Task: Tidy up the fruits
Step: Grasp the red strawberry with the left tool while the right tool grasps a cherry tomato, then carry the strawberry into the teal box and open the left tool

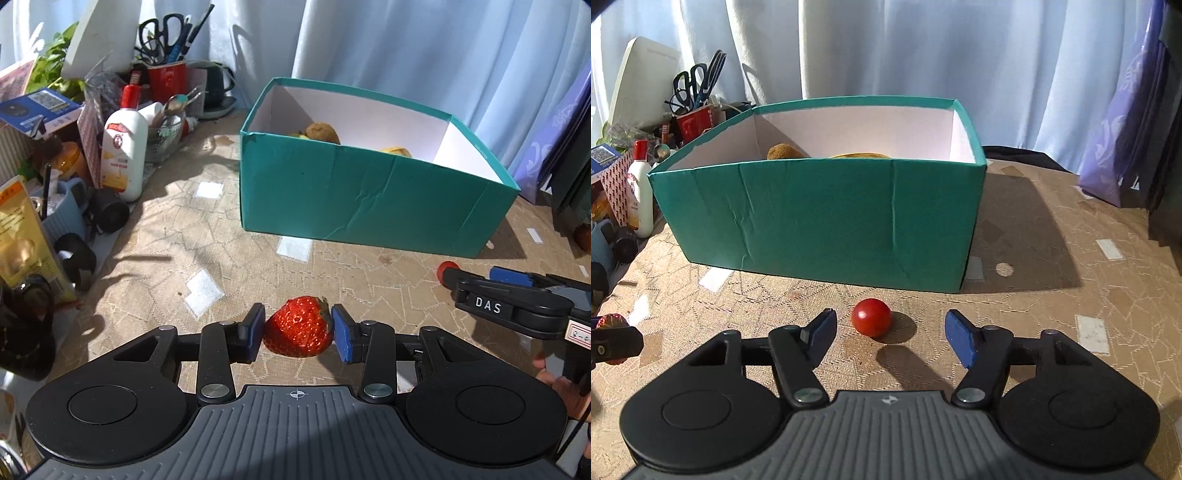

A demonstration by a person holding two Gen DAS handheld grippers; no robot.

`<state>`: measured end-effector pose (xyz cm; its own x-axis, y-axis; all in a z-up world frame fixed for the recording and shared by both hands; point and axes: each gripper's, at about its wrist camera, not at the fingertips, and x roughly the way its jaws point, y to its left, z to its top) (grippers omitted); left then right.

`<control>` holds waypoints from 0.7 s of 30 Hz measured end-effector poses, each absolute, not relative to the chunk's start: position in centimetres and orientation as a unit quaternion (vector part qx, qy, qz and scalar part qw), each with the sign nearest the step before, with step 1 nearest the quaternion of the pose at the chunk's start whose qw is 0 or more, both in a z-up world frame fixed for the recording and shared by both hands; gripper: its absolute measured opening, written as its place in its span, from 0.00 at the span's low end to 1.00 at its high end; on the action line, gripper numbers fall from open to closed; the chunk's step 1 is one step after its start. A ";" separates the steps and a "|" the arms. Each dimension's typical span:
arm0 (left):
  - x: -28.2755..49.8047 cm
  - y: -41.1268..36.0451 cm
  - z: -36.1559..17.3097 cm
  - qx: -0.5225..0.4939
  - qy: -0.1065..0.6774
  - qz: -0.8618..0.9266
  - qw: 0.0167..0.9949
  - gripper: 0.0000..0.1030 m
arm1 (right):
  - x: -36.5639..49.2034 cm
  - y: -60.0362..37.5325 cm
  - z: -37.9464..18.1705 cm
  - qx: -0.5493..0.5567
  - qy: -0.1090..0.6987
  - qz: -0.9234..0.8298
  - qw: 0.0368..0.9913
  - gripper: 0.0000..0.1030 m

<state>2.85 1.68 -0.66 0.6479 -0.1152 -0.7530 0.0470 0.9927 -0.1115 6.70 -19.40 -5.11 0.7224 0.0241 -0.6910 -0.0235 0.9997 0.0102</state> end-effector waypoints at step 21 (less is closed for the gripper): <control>4.2 1.9 -0.5 -0.046 0.424 -0.040 0.903 0.42 | 9.2 -18.6 -7.0 -0.004 0.392 0.029 0.920 0.26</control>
<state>4.20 1.90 -0.48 0.6368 -0.1116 -0.7629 0.0344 0.9926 -0.1165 9.15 -18.58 -6.98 0.6913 0.0499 -0.7208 -0.0561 0.9983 0.0153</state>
